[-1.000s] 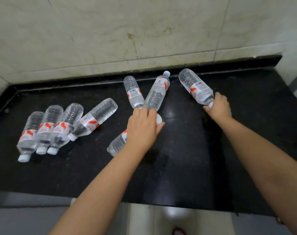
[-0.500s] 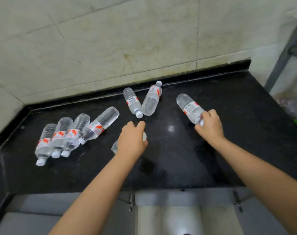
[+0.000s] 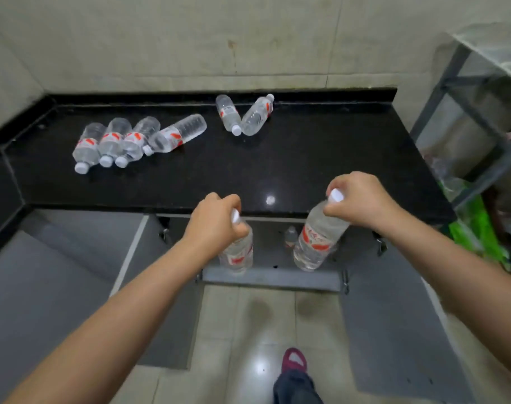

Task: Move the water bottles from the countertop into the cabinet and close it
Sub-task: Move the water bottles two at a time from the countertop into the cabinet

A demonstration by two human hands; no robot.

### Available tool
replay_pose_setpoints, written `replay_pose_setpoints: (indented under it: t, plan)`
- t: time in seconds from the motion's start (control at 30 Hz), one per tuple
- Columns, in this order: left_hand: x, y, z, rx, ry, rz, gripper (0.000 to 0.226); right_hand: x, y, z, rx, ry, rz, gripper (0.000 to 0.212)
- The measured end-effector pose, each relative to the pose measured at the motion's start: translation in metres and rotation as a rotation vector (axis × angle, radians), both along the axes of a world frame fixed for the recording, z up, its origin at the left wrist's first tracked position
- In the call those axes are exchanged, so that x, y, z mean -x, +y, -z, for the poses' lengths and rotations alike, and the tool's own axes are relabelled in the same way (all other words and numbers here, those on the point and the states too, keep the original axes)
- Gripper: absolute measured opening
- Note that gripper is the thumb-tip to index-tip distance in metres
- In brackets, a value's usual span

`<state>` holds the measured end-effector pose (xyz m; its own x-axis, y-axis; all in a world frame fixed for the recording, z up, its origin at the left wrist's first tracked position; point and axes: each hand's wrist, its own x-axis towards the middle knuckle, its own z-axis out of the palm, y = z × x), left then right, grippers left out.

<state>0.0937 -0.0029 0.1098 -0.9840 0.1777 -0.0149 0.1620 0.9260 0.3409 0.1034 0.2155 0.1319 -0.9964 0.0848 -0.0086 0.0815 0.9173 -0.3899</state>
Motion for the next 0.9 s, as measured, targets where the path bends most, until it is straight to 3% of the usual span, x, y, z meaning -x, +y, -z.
replay_pose_setpoints:
  t: [0.23, 0.37, 0.6, 0.9]
  plan:
    - [-0.04, 0.006, 0.088, 0.115, -0.387, 0.052, 0.034, -0.041, -0.019, 0.092, -0.006, -0.344, -0.226, 0.025]
    - [-0.034, 0.013, 0.147, 0.168, -0.503, 0.077, 0.034, -0.034, -0.018, 0.16, -0.006, -0.494, -0.282, 0.027]
    - [0.024, 0.016, 0.282, 0.121, -0.503, 0.072, 0.034, 0.023, -0.02, 0.306, -0.013, -0.571, -0.245, 0.03]
    - [0.113, 0.021, 0.496, -0.005, -0.391, 0.079, 0.031, 0.103, -0.005, 0.535, 0.132, -0.397, -0.043, 0.031]
